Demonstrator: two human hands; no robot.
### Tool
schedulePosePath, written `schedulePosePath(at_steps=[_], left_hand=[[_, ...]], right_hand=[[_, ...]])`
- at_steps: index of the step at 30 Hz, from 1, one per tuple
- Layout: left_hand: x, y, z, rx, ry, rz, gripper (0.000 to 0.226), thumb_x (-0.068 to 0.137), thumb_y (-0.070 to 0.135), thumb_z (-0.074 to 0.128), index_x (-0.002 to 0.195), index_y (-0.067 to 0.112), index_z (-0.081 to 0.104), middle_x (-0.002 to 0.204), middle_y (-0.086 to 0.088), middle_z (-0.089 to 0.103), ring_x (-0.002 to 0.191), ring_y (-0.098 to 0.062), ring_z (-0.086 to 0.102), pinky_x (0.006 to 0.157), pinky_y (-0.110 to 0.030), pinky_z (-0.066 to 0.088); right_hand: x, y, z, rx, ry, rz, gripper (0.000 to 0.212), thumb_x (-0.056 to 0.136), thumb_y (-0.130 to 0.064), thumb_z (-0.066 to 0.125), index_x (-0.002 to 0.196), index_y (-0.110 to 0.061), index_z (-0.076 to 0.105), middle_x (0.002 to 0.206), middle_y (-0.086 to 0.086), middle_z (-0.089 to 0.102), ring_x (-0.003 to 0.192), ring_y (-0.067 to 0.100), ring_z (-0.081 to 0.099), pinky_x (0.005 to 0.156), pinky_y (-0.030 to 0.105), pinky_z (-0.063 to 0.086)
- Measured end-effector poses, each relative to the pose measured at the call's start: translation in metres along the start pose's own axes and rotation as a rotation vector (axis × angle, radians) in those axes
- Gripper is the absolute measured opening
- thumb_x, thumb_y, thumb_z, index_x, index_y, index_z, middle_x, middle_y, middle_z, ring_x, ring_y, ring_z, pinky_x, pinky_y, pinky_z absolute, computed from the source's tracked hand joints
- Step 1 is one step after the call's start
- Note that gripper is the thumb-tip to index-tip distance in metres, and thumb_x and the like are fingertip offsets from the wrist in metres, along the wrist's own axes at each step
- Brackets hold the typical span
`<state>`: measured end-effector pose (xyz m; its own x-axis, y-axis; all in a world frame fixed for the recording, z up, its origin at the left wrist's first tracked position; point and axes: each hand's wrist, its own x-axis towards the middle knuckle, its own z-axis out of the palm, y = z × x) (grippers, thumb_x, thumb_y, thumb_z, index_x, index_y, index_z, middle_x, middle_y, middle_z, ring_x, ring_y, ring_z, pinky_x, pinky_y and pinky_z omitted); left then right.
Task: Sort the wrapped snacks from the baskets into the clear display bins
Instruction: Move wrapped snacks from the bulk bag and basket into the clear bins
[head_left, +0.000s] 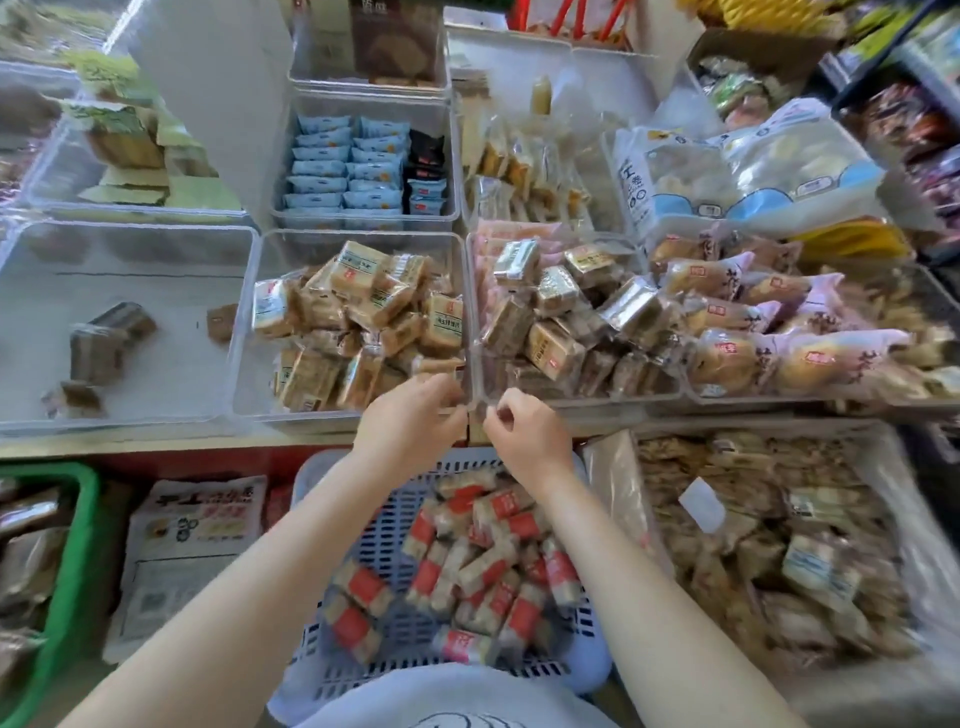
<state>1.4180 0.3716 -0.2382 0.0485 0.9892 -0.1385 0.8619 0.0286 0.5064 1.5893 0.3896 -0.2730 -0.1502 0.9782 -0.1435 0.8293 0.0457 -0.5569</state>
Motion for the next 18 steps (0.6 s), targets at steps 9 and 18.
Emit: schedulePosePath(at_steps=[9,18], left_hand=[[-0.011,0.13,0.114,0.18,-0.378,0.133,0.025,0.101,0.028,0.046,0.111,0.018,0.067,0.107,0.0,0.069,0.093,-0.023,0.066,0.072,-0.034,0.053],[-0.014,0.255,0.187,0.184,-0.473,0.154,0.024,0.095,0.028,0.048,0.113,0.029,0.064,0.105,0.006,0.068,0.086,-0.017,0.063,0.068,-0.031,0.054]], right_hand=[[-0.114,0.198,-0.077,-0.03,0.164,0.458,0.02,0.095,-0.023,0.055,0.077,-0.014,0.053,0.087,0.008,0.057,0.084,0.03,0.057,0.061,0.033,0.032],[-0.169,0.366,-0.147,0.087,0.28,0.927,0.058,0.091,-0.026,0.069,0.14,-0.009,0.043,0.136,0.018,0.046,0.122,0.035,0.049,0.091,0.039,0.045]])
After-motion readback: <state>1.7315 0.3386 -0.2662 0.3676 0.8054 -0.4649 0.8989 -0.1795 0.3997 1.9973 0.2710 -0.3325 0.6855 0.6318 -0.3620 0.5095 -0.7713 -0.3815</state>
